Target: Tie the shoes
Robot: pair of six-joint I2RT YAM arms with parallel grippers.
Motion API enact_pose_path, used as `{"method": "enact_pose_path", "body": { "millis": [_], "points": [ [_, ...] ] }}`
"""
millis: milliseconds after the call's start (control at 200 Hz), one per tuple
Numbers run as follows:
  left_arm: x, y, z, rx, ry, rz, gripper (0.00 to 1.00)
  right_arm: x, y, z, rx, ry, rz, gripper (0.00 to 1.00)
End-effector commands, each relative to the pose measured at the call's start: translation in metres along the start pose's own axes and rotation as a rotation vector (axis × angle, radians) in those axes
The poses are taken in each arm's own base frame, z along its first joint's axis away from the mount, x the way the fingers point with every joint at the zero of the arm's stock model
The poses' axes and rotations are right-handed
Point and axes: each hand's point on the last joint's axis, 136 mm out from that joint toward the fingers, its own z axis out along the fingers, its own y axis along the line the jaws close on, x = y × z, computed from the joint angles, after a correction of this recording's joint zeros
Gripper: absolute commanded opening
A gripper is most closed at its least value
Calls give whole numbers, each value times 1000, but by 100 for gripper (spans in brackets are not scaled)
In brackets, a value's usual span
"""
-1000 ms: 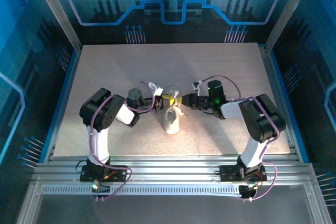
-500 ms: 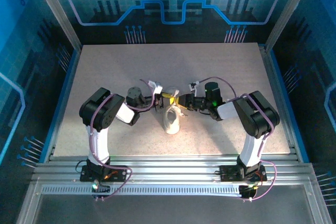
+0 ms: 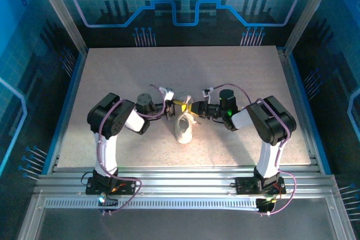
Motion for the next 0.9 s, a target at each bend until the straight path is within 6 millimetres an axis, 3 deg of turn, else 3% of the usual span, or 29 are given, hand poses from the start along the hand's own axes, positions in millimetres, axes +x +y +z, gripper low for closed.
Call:
{"method": "enact_pose_path", "body": {
  "millis": [0, 130, 385, 465, 590, 680, 891],
  "points": [
    [1, 0, 1, 9, -1, -13, 0, 1, 5, -9, 20, -33, -59, 0],
    [-1, -1, -2, -2, -6, -2, 0, -3, -4, -29, 112, -71, -85, 0],
    [-5, 2, -5, -25, -21, -6, 0, -4, 8, -45, 203, -66, -212, 0],
    [-7, 4, -6, -38, -29, -17, 0, 1, 12, -43, 216, -49, -258, 31],
    [-5, 7, -6, -49, -28, -37, 0, 10, 22, -31, 230, 9, -340, 48],
    [-2, 8, -7, -54, -26, -46, 0, 12, 30, -22, 222, 44, -370, 53],
    [-5, 8, -7, -54, -31, -50, 0, 10, 32, -7, 239, 92, -408, 50]
  ]
}}
